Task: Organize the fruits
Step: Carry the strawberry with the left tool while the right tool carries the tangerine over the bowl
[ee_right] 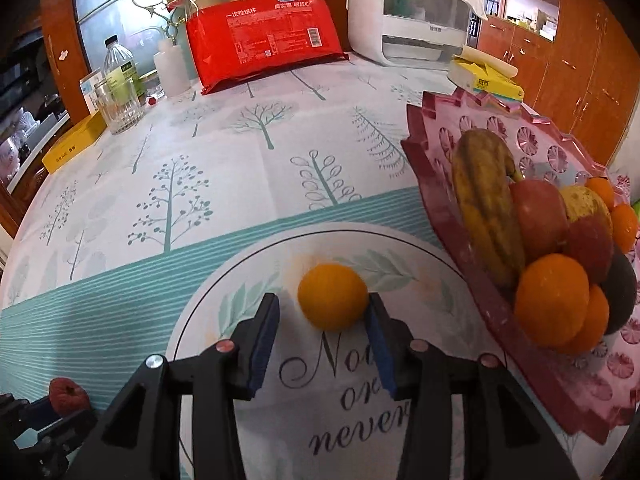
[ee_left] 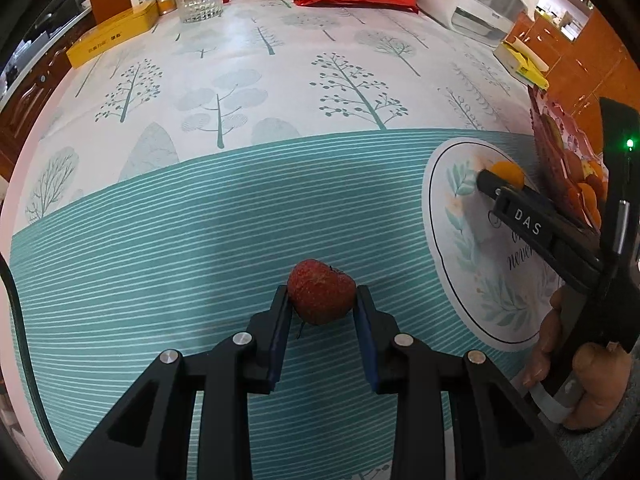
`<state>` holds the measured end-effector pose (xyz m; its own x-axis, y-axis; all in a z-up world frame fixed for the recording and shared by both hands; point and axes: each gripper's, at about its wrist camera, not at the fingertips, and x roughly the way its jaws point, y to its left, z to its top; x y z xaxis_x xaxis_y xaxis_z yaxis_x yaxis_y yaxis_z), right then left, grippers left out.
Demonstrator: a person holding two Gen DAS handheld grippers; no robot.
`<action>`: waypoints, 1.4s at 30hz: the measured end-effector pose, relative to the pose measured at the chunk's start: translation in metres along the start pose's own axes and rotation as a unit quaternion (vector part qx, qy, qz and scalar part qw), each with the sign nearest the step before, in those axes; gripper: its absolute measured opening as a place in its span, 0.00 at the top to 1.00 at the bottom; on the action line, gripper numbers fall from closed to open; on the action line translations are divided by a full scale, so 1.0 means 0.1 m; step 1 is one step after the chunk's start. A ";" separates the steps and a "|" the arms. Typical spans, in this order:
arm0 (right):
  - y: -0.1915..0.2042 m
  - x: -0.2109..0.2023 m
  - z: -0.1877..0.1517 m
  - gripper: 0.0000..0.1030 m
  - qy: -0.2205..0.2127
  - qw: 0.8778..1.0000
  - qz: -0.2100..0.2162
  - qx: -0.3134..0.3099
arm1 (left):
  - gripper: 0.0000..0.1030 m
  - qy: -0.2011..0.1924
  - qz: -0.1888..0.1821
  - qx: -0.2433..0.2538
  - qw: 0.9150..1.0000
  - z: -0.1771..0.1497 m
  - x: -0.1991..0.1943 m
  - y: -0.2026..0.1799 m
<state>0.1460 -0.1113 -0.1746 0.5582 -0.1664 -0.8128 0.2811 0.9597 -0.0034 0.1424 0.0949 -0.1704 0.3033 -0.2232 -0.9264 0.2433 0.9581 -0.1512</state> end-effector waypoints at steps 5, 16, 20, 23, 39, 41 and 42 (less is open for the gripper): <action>0.01 -0.03 -0.01 0.69 0.010 1.000 0.016 -0.021 | 0.71 -0.005 0.003 -0.002 1.000 -0.01 -0.05 -0.06; 0.02 -0.55 -0.14 0.69 0.050 0.982 0.160 -0.080 | 0.71 -0.029 0.030 -0.029 0.999 -0.10 -0.38 -0.31; -0.10 -0.87 -0.11 0.69 0.056 0.968 0.208 -0.126 | 0.71 -0.034 0.030 -0.056 0.997 -0.15 -0.55 -0.52; -0.32 -1.10 -0.01 0.69 0.059 0.960 0.236 -0.139 | 0.71 -0.036 0.031 -0.065 0.997 -0.14 -0.64 -0.74; -1.56 -1.61 0.77 0.68 0.004 0.956 0.226 -0.187 | 0.71 -0.105 0.011 -0.047 0.993 0.46 -1.13 -2.28; -1.71 -1.53 0.85 0.68 0.010 0.958 0.214 -0.189 | 0.71 -0.109 0.015 -0.041 0.993 0.54 -1.13 -2.45; -1.76 -1.49 0.87 0.68 0.015 0.959 0.208 -0.191 | 0.71 -0.109 0.017 -0.039 0.993 0.57 -1.11 -2.51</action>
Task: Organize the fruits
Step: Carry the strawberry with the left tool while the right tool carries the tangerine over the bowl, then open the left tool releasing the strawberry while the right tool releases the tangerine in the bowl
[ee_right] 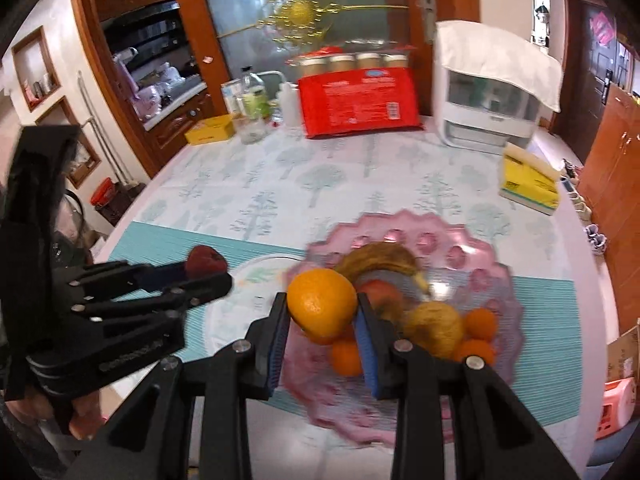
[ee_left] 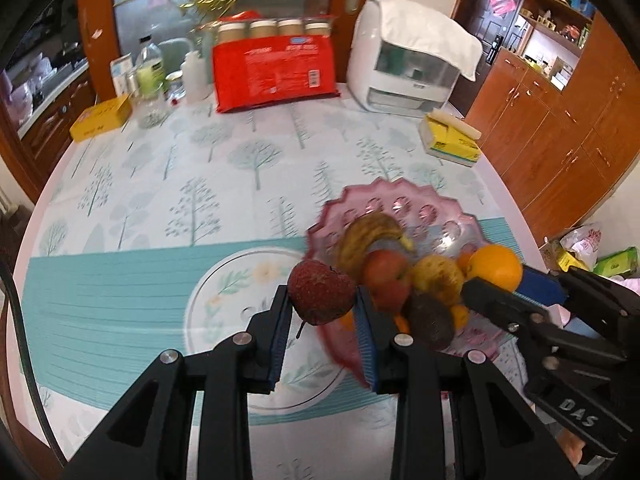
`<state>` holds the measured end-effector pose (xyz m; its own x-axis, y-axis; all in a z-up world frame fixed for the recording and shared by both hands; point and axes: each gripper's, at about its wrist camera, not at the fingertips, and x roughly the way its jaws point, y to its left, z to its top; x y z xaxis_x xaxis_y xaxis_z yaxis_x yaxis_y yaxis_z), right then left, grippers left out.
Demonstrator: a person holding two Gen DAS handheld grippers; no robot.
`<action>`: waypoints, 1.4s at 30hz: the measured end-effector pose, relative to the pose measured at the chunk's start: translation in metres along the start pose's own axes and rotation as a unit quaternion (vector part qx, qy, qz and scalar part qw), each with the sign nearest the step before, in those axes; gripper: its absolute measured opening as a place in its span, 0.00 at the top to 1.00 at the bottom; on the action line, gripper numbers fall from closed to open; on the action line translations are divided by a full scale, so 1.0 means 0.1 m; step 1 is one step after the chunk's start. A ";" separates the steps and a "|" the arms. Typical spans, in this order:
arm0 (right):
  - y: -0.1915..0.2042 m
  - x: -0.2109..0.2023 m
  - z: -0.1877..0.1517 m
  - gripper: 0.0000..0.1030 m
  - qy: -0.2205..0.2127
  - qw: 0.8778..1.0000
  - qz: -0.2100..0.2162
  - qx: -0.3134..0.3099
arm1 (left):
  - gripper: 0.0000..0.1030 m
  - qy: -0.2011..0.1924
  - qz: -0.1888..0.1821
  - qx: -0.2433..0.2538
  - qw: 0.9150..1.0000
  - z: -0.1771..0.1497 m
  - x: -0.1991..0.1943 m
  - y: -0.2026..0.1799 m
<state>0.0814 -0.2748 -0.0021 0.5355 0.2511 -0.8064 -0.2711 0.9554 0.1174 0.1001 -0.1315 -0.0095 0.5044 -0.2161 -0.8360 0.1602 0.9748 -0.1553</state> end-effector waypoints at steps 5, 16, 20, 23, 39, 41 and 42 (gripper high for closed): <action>-0.28 0.10 -0.05 0.68 0.028 1.000 -0.012 0.003 | 0.71 0.015 0.007 0.009 1.000 0.08 0.21 -0.29; -0.54 0.33 -0.18 0.68 0.064 0.998 -0.020 0.005 | 0.71 0.064 0.029 0.011 0.998 0.01 0.66 -0.48; -0.55 0.38 -0.20 0.67 0.070 0.997 -0.022 0.006 | 0.71 0.069 0.034 0.010 0.997 0.00 0.72 -0.47; -0.55 0.42 -0.21 0.67 0.076 0.997 -0.024 0.008 | 0.71 0.072 0.036 0.010 0.997 -0.02 0.74 -0.46; -0.54 0.51 -0.33 0.56 0.109 0.993 -0.034 0.020 | 0.27 0.062 0.070 0.008 0.996 -0.14 0.69 -0.41; -0.54 0.50 -0.34 0.55 0.110 0.993 -0.037 0.020 | 0.24 0.063 0.070 0.001 0.996 -0.16 0.68 -0.39; -0.54 0.49 -0.35 0.55 0.110 0.993 -0.038 0.019 | 0.23 0.062 0.070 -0.001 0.996 -0.18 0.67 -0.39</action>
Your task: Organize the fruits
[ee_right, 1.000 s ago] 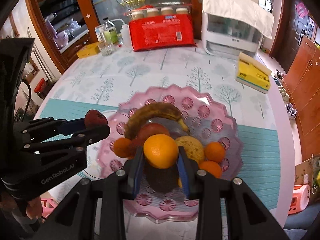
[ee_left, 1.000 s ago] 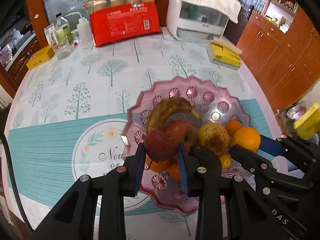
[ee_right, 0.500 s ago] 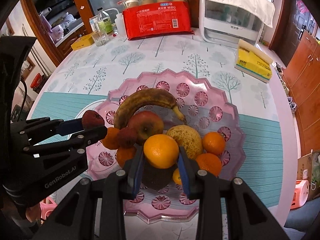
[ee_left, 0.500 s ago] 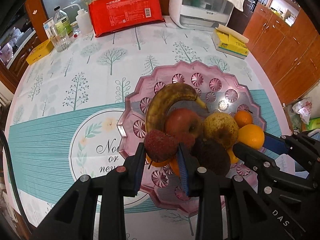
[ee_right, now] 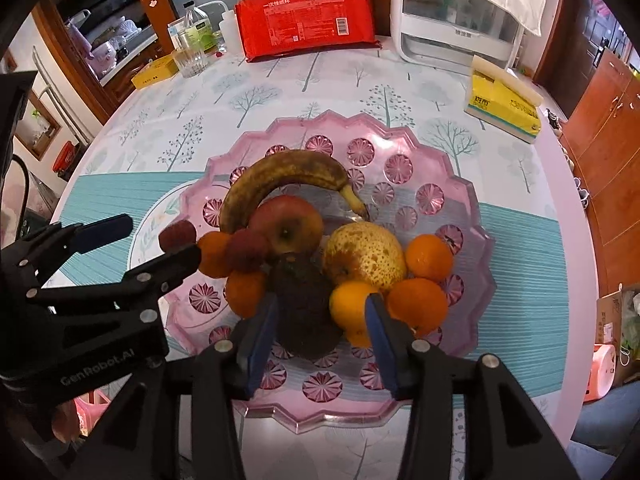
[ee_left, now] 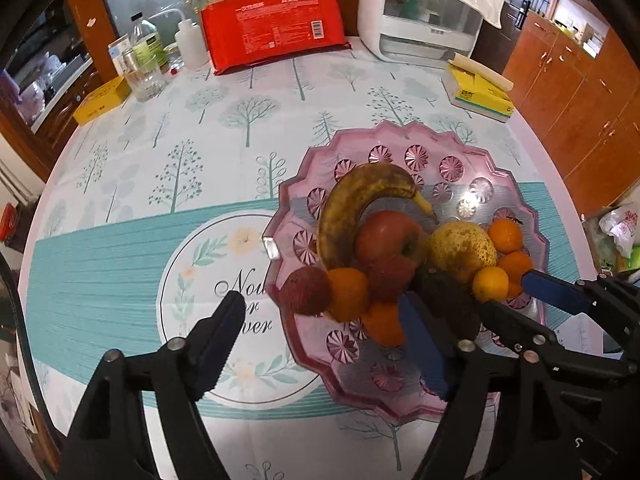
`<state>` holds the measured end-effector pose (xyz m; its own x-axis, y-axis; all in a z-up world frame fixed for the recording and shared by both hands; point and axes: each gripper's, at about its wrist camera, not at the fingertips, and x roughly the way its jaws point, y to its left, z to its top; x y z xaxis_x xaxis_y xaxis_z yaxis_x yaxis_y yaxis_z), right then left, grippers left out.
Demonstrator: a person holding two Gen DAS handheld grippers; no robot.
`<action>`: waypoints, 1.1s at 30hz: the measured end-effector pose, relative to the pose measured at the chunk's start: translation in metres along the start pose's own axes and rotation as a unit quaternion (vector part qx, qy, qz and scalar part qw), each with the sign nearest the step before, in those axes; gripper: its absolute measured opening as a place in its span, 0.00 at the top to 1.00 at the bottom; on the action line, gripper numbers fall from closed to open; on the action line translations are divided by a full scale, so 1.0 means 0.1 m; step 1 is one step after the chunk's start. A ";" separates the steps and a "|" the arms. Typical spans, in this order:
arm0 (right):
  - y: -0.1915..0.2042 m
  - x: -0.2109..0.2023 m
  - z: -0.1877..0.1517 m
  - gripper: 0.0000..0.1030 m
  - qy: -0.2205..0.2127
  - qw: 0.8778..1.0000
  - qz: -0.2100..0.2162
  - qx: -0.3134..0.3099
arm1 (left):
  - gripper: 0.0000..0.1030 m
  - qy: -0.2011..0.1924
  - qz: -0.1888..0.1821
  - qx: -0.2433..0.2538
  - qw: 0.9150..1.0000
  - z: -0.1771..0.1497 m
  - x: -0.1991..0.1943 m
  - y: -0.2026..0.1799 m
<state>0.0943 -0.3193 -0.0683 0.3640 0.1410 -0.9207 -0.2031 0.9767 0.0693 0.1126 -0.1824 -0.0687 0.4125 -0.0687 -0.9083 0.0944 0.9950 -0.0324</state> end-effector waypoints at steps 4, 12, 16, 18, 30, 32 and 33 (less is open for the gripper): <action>0.05 -0.08 -0.04 0.55 -0.008 1.000 -0.001 -0.005 | 0.22 -0.004 0.008 -0.002 1.000 -0.08 -0.10 0.02; 0.21 -0.49 -0.08 0.41 -0.061 0.998 -0.012 -0.017 | 0.19 -0.040 0.028 -0.021 0.999 -0.20 -0.53 0.13; 0.32 -0.73 -0.08 0.37 -0.088 0.996 -0.013 -0.020 | 0.11 -0.061 0.045 -0.042 0.996 -0.27 -0.78 0.25; 0.36 -0.80 -0.08 0.37 -0.093 0.995 -0.006 -0.017 | 0.09 -0.073 0.057 -0.050 0.995 -0.31 -0.88 0.29; 0.58 -1.15 -0.19 0.34 -0.135 0.990 -0.038 -0.011 | 0.08 -0.117 0.081 -0.074 0.987 -0.51 -1.36 0.42; 0.57 -1.19 -0.20 0.33 -0.140 0.989 -0.042 -0.006 | 0.08 -0.124 0.084 -0.070 0.986 -0.53 -1.41 0.40; 0.57 -1.20 -0.20 0.33 -0.143 0.989 -0.042 -0.002 | 0.08 -0.128 0.086 -0.068 0.986 -0.53 -1.43 0.40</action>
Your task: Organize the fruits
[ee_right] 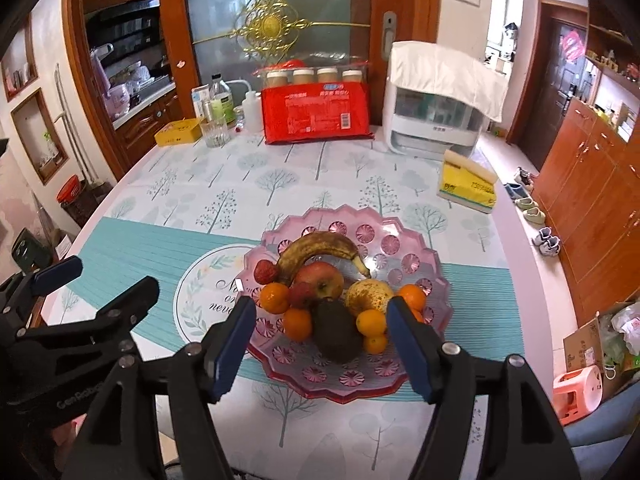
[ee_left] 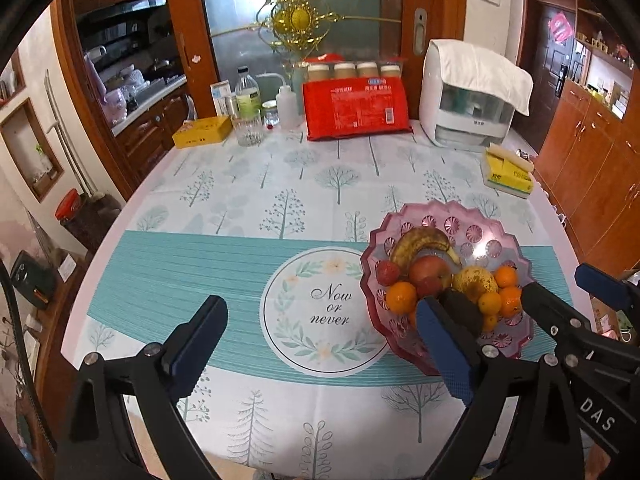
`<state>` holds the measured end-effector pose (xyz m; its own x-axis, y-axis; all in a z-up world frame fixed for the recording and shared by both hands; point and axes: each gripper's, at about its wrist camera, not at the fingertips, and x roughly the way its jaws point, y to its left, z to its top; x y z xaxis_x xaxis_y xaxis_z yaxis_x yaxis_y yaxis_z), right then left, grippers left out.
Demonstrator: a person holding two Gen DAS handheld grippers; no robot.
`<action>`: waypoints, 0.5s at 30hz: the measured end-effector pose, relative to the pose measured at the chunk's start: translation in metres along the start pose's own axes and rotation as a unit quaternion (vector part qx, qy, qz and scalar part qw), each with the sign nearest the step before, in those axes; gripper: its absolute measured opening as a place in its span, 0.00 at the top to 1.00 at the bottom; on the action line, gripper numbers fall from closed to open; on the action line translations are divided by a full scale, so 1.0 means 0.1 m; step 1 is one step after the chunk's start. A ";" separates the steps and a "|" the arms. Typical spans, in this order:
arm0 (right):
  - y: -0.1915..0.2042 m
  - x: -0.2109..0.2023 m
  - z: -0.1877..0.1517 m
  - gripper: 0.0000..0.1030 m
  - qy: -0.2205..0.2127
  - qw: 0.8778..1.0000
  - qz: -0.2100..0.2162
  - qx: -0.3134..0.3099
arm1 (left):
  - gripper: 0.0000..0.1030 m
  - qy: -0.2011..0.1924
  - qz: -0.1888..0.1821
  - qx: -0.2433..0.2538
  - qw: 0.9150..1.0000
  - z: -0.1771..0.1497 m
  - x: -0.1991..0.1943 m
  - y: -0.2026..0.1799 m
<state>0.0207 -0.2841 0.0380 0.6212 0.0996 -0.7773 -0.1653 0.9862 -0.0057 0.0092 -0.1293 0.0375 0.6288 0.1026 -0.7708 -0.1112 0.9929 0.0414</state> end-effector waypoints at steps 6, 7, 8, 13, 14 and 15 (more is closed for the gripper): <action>-0.01 -0.05 0.00 0.32 -0.008 1.000 -0.007 0.013 | 0.08 -0.010 0.003 0.008 1.000 0.01 -0.06 -0.02; -0.01 -0.06 0.00 0.32 -0.009 1.000 -0.008 0.013 | 0.08 -0.011 0.003 0.008 1.000 0.01 -0.06 -0.02; -0.01 -0.06 0.00 0.32 -0.010 1.000 -0.009 0.014 | 0.08 -0.011 0.003 0.009 1.000 0.01 -0.06 -0.02; -0.01 -0.07 0.00 0.32 -0.013 1.000 -0.010 0.018 | 0.08 -0.007 0.002 0.011 1.000 0.02 -0.05 -0.03; -0.01 -0.08 0.00 0.32 -0.014 1.000 -0.012 0.019 | 0.08 -0.007 0.001 0.012 1.000 0.02 -0.04 -0.03; 0.00 -0.08 0.00 0.32 -0.015 1.000 -0.013 0.021 | 0.08 -0.006 0.000 0.013 1.000 0.03 -0.04 -0.03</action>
<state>0.0160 -0.2853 0.0447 0.6474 0.0775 -0.7582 -0.1176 0.9931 0.0010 0.0092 -0.1328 0.0423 0.6385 0.1036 -0.7626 -0.0912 0.9941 0.0587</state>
